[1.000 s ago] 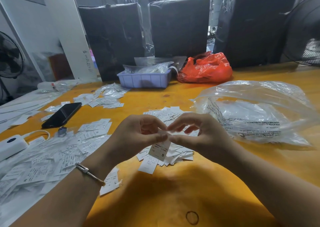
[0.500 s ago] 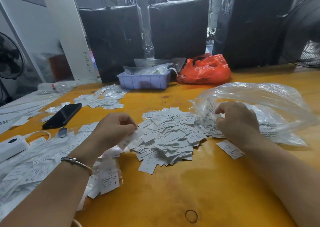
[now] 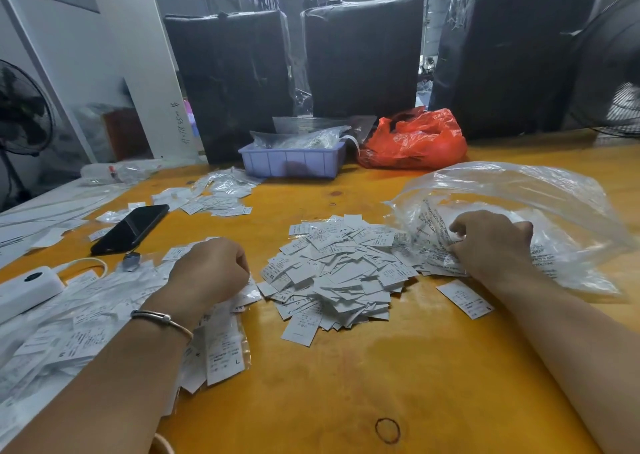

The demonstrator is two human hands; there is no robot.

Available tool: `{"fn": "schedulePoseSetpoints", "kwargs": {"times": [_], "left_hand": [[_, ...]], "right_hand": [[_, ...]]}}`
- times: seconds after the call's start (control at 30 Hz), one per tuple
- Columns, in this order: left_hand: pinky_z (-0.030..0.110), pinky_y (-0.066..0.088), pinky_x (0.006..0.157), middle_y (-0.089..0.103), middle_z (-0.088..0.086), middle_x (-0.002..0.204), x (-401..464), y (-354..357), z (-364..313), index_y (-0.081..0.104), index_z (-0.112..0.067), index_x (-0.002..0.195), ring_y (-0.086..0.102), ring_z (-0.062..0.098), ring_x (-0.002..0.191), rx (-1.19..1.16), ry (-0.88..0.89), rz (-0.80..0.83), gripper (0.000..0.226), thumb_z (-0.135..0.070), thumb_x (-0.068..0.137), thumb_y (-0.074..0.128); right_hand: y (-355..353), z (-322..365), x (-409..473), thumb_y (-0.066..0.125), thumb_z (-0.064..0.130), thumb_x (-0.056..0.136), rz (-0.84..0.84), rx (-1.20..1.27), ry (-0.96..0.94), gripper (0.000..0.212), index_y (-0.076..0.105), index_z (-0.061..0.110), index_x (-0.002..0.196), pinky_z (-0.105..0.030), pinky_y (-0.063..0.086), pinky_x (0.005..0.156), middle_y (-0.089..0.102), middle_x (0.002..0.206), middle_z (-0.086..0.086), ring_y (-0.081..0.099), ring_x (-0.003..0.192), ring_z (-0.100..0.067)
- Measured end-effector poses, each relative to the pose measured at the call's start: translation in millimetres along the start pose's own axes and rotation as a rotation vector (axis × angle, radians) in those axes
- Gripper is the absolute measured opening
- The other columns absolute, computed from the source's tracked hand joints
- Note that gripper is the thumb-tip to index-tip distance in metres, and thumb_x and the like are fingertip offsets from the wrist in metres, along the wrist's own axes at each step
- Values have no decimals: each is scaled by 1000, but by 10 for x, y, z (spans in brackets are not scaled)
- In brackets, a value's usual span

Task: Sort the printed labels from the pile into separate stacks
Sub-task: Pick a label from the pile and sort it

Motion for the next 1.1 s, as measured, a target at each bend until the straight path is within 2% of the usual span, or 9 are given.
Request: {"fn": "schedulePoseSetpoints", "kwargs": {"times": [0.1,0.23,0.37,0.47,0.53,0.67,0.83,1.0,1.1], "left_hand": [[26,43,58,61,-10,84,4,8,-45,66,-29,80,56,10,78,-58,32,-39,18,-16,87,56],[25,41,59,56,-17,85,-23,31,-128,67,-31,79,53,4,79,-214,115,-53,13,-21,86,60],[25,44,60,59,-13,89,-95,40,-233,67,-32,79,54,4,83,-306,183,-47,14,-21,86,62],[25,45,60,58,-14,89,-152,49,-296,68,-32,82,55,5,83,-302,230,-28,13,-23,88,61],[25,46,60,57,-14,88,-180,52,-324,68,-31,84,54,3,83,-293,253,-16,13,-23,89,60],[22,44,63,58,-15,90,-205,48,-353,68,-31,83,53,2,86,-293,286,-16,14,-21,87,60],[22,44,64,59,-15,92,-189,68,-351,68,-32,83,53,1,87,-304,312,-17,12,-23,87,62],[23,45,66,61,-15,92,-176,79,-363,67,-33,81,55,2,89,-306,337,-21,11,-25,87,63],[22,45,66,62,-15,92,-182,85,-367,68,-33,82,55,1,89,-304,343,-20,10,-26,88,64]], "right_hand": [[-24,-6,5,65,8,80,-70,58,4,28,69,21,105,-34,18,80,67,99,1,58,100,-23],[-12,-24,19,66,27,85,-13,-93,46,39,58,20,122,-41,30,94,58,123,-6,46,119,-28],[41,-49,39,55,23,90,70,-138,70,12,62,17,98,-39,27,97,64,103,-4,54,104,-27],[11,-62,53,58,14,88,-27,-67,72,13,70,19,87,-36,22,82,67,92,-1,57,92,-24],[-8,-56,45,58,14,88,-82,4,57,17,72,23,83,-36,22,83,68,96,0,57,97,-25],[-56,-24,19,60,24,89,-187,130,24,15,75,24,88,-39,26,87,70,103,-3,54,107,-29],[-148,24,-9,65,24,87,-276,291,16,14,76,20,95,-43,37,93,72,99,-14,59,104,-37],[-226,23,-49,67,19,84,-376,438,22,12,76,14,91,-35,46,76,69,85,-18,62,89,-33],[-132,21,-19,73,33,81,-173,229,57,37,67,17,114,-40,42,87,66,109,-15,56,108,-34]]}}
Point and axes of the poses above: each hand's wrist, its own x-axis towards the middle knuckle, its own y-axis out of the palm, z = x × y, the point moved 3 cm from there along x, towards the middle knuckle
